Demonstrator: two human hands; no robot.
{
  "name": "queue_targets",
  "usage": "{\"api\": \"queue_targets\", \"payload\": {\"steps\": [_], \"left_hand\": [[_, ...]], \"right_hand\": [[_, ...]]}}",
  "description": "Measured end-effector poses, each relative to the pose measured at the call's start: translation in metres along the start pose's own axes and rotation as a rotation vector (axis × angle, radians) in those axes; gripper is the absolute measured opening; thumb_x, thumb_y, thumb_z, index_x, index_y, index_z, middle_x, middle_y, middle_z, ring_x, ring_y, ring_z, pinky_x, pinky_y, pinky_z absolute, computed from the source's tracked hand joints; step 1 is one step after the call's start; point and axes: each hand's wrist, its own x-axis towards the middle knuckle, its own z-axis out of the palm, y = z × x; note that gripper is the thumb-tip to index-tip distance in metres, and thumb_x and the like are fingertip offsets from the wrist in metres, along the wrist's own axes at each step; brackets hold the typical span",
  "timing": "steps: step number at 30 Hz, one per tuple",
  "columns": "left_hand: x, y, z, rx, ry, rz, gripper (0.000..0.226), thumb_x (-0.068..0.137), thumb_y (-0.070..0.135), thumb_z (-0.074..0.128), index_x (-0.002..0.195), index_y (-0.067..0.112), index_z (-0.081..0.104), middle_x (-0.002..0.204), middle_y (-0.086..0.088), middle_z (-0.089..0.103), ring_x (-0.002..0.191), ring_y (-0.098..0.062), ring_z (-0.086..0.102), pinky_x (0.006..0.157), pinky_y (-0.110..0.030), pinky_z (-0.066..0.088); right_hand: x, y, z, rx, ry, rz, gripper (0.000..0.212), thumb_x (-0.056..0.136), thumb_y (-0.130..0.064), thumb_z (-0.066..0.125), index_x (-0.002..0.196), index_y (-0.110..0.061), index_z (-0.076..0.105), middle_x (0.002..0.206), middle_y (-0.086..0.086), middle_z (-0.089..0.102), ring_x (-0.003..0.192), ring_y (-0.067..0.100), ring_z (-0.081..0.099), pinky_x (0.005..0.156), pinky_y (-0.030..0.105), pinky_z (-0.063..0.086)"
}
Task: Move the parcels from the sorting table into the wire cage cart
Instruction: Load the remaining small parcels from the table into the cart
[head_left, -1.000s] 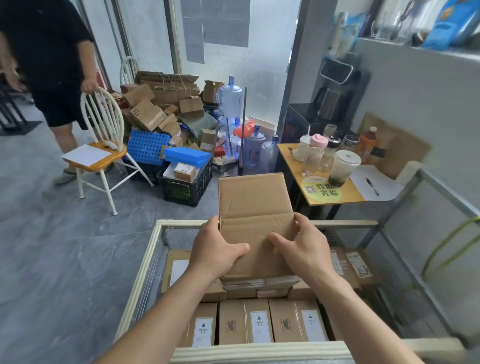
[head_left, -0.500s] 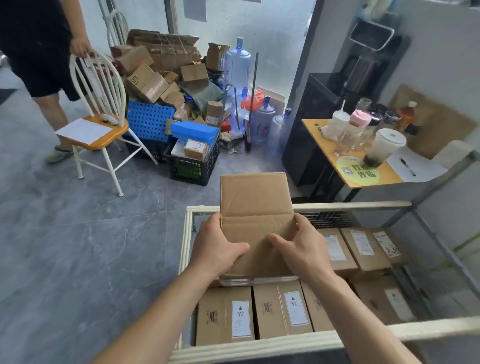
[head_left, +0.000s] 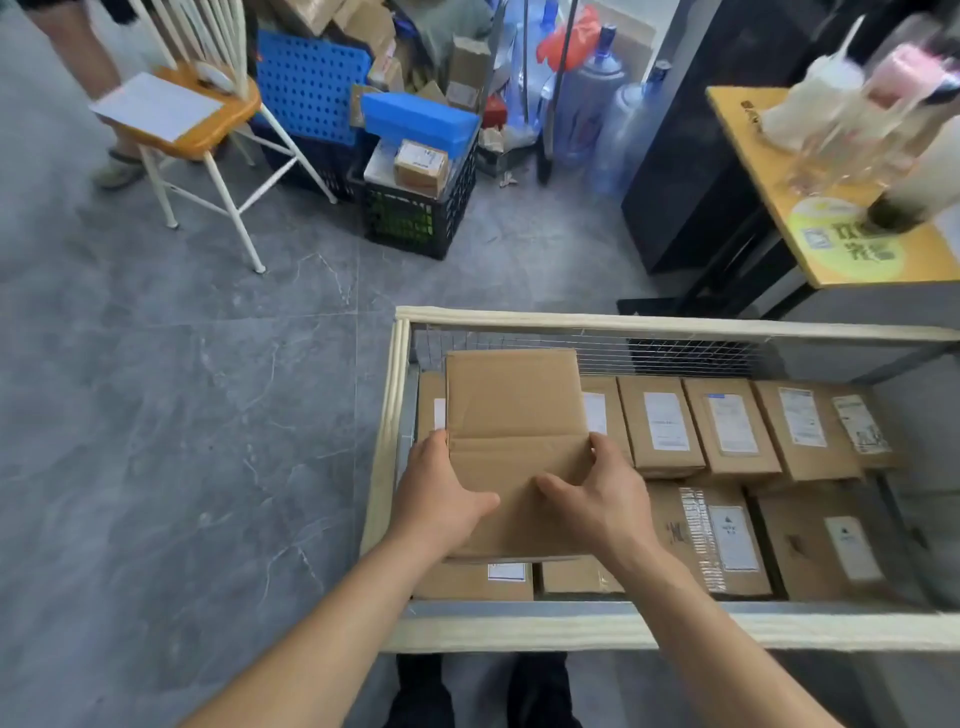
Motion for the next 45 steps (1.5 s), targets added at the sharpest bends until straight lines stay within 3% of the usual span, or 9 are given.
{"api": "queue_targets", "payload": {"steps": [3,6,12,18,21,27,34,39,45], "left_hand": [[0.012,-0.031,0.027,0.018,-0.028,-0.085,0.090,0.069,0.032,0.086,0.146,0.021,0.040,0.142,0.003,0.051,0.121,-0.019,0.056,0.100,-0.040,0.051],[0.021,-0.063,0.054,0.036,-0.053,-0.150,0.084,0.070,0.030,0.085,0.142,0.020,0.043,0.135,0.002,0.054,0.115,-0.019,0.058,0.097,-0.038,0.052],[0.033,-0.115,0.085,0.135,-0.048,-0.247,0.080,0.067,0.033,0.087,0.136,0.021,0.047,0.132,0.003,0.054,0.114,-0.019,0.058,0.089,-0.031,0.049],[0.042,-0.151,0.097,0.161,-0.071,-0.322,0.096,0.072,0.029,0.087,0.151,0.016,0.032,0.148,-0.001,0.044,0.131,-0.022,0.048,0.102,-0.029,0.039],[0.049,-0.160,0.100,0.181,-0.082,-0.338,0.098,0.072,0.029,0.087,0.151,0.014,0.031,0.149,-0.004,0.043,0.133,-0.023,0.047,0.107,-0.033,0.039],[0.069,-0.175,0.110,0.210,-0.125,-0.379,0.082,0.077,0.017,0.081,0.145,0.012,0.035,0.137,-0.007,0.050,0.122,-0.026,0.054,0.097,-0.033,0.045],[0.085,-0.192,0.124,0.281,-0.135,-0.473,0.054,0.089,0.002,0.059,0.136,0.008,0.033,0.139,-0.012,0.044,0.122,-0.034,0.055,0.097,-0.045,0.049],[0.090,-0.200,0.136,0.314,-0.157,-0.523,0.068,0.092,0.000,0.054,0.151,0.009,0.023,0.151,-0.012,0.036,0.133,-0.033,0.047,0.105,-0.044,0.043],[0.102,-0.202,0.139,0.343,-0.148,-0.527,0.071,0.092,0.006,0.060,0.153,0.008,0.022,0.153,-0.013,0.034,0.132,-0.033,0.048,0.102,-0.039,0.046]], "right_hand": [[0.013,0.029,0.034,-0.018,-0.082,0.058,0.052,0.075,-0.043,0.079,0.113,-0.029,0.046,0.101,-0.011,0.058,0.095,0.016,0.056,0.078,0.031,0.046],[0.022,0.057,0.066,-0.019,-0.145,0.110,0.070,0.076,-0.042,0.080,0.134,-0.020,0.047,0.118,-0.005,0.058,0.110,0.019,0.057,0.088,0.032,0.046],[0.029,0.095,0.123,-0.042,-0.214,0.150,0.053,0.076,-0.040,0.080,0.114,-0.031,0.043,0.099,-0.010,0.050,0.090,0.013,0.047,0.078,0.029,0.039],[0.030,0.113,0.161,-0.034,-0.287,0.163,0.068,0.078,-0.038,0.080,0.134,-0.019,0.047,0.116,-0.002,0.062,0.102,0.020,0.059,0.082,0.030,0.046],[0.034,0.118,0.173,-0.014,-0.308,0.172,0.064,0.079,-0.038,0.079,0.132,-0.021,0.047,0.107,-0.006,0.057,0.096,0.015,0.053,0.084,0.031,0.047],[0.046,0.127,0.198,-0.056,-0.346,0.189,0.048,0.079,-0.035,0.078,0.105,-0.028,0.039,0.093,-0.010,0.051,0.087,0.015,0.051,0.075,0.028,0.042],[0.056,0.140,0.225,-0.123,-0.397,0.189,0.033,0.085,-0.028,0.070,0.106,-0.019,0.046,0.089,-0.008,0.056,0.083,0.020,0.054,0.068,0.031,0.041],[0.067,0.148,0.236,-0.200,-0.421,0.175,0.022,0.093,-0.029,0.061,0.102,-0.015,0.046,0.089,-0.003,0.053,0.083,0.023,0.053,0.069,0.034,0.042],[0.082,0.148,0.243,-0.213,-0.453,0.174,0.021,0.095,-0.031,0.058,0.105,-0.016,0.047,0.087,-0.004,0.054,0.081,0.022,0.055,0.070,0.036,0.047]]}}
